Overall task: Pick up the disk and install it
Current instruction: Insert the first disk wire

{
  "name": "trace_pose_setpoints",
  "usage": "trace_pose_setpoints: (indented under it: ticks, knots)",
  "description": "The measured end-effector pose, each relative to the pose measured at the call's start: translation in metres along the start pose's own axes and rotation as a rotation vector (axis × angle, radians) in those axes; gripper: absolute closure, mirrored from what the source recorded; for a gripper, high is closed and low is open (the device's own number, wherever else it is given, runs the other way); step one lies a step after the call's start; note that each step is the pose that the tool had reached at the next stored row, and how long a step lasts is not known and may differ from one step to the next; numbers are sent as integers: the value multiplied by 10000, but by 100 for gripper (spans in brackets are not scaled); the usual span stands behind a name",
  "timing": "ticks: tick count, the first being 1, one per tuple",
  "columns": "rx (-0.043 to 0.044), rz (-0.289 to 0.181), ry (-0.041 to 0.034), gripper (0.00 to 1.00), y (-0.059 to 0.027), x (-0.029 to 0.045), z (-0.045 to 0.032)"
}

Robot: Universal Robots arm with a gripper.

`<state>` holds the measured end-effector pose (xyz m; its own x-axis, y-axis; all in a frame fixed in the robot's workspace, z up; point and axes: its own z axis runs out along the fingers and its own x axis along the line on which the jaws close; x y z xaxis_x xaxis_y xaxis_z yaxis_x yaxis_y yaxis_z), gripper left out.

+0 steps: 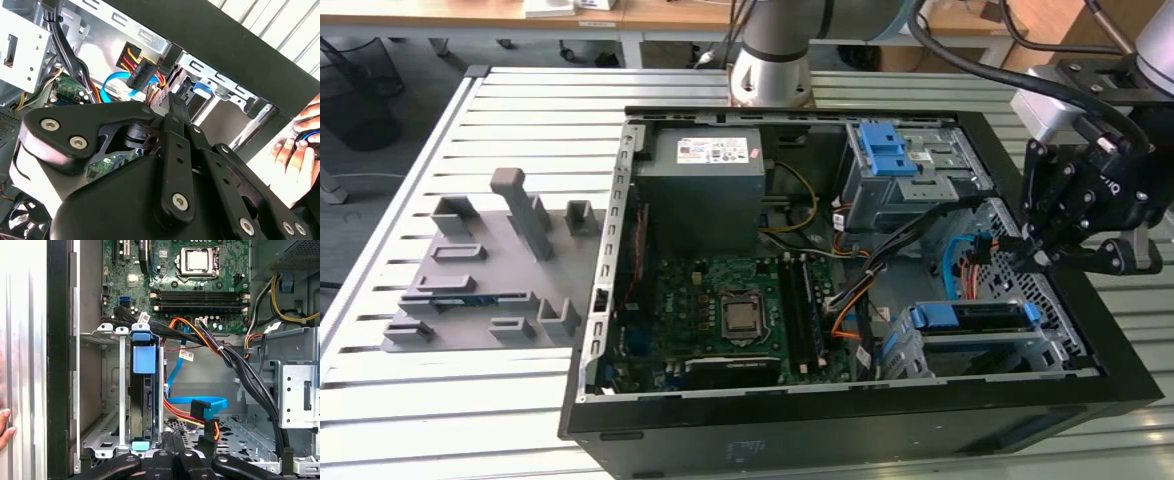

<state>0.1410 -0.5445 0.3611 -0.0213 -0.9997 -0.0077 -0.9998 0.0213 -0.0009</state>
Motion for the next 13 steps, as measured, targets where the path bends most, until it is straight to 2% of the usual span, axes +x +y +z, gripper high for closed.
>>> trace_pose_setpoints:
  ticks: [5, 13]
  knots:
    - [1, 0, 0, 89, 1, -44, -16]
    - [1, -1, 1, 89, -1, -172, -15]
